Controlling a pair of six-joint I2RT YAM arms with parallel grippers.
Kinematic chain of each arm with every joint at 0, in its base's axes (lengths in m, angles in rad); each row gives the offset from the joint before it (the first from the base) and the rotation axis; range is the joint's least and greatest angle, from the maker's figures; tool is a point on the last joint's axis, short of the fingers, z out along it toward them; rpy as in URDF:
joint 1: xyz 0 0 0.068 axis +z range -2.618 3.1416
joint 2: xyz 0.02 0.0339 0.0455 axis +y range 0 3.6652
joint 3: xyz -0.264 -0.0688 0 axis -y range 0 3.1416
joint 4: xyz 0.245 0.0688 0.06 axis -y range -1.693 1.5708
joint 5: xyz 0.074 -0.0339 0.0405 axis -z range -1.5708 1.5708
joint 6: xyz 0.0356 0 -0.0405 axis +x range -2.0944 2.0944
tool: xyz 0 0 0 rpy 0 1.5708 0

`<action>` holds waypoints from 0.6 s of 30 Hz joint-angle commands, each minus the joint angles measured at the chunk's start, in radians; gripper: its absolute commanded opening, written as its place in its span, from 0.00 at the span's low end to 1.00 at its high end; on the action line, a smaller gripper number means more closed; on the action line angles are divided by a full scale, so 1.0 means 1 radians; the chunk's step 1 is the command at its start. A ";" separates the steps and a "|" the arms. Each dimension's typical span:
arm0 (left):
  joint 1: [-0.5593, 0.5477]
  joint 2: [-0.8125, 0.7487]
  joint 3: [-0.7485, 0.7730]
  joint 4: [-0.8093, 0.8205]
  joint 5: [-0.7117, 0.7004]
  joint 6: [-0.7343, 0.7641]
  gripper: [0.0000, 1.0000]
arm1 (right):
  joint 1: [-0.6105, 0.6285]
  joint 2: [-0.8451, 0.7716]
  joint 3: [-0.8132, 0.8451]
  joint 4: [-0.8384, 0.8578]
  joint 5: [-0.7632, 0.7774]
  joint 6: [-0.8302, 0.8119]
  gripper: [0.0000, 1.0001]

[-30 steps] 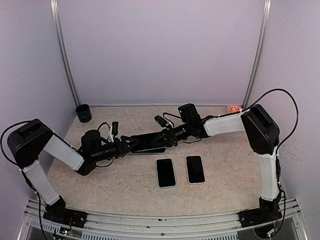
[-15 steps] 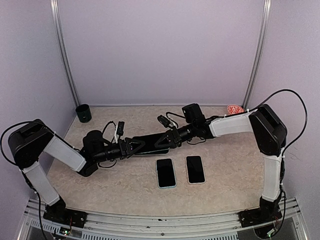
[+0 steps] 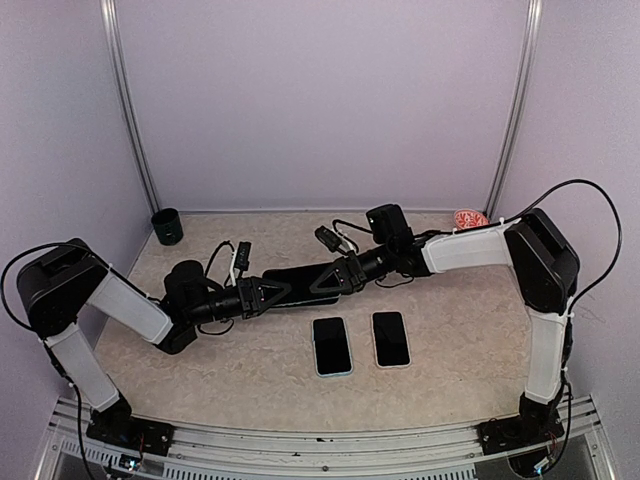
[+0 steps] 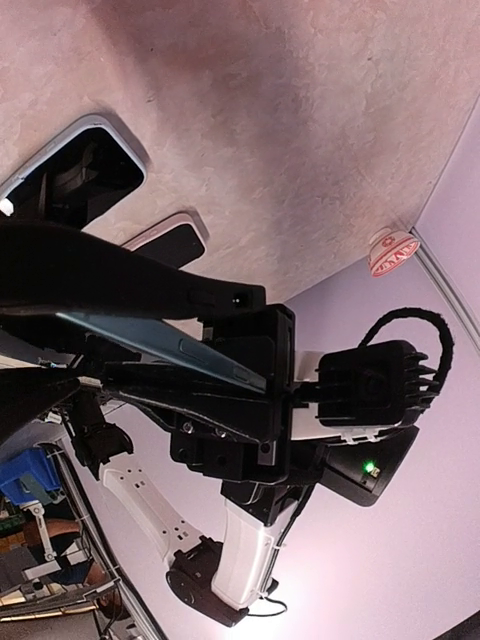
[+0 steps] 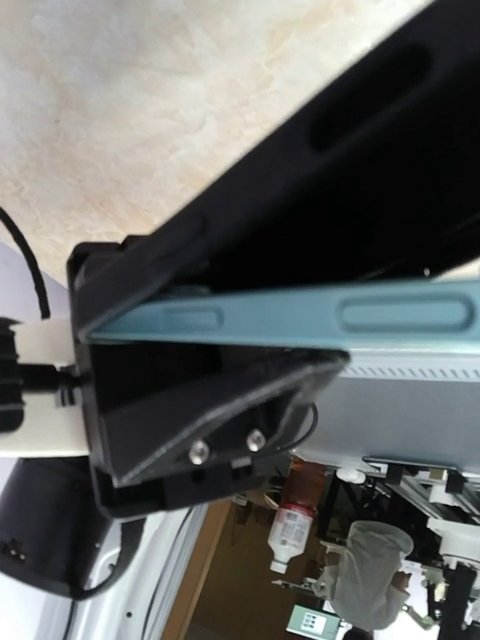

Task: Put the phone into the phone case
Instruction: Pass from the right arm to the left

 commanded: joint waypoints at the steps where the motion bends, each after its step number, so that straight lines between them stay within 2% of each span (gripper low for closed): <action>1: -0.023 -0.003 0.012 0.119 0.048 -0.004 0.23 | 0.024 -0.040 -0.020 0.031 -0.016 -0.015 0.00; 6: -0.026 0.004 0.001 0.167 0.054 -0.026 0.18 | 0.024 -0.056 -0.027 0.021 -0.007 -0.025 0.00; 18: -0.027 0.017 -0.014 0.208 0.056 -0.045 0.12 | 0.024 -0.083 -0.025 -0.063 0.030 -0.072 0.21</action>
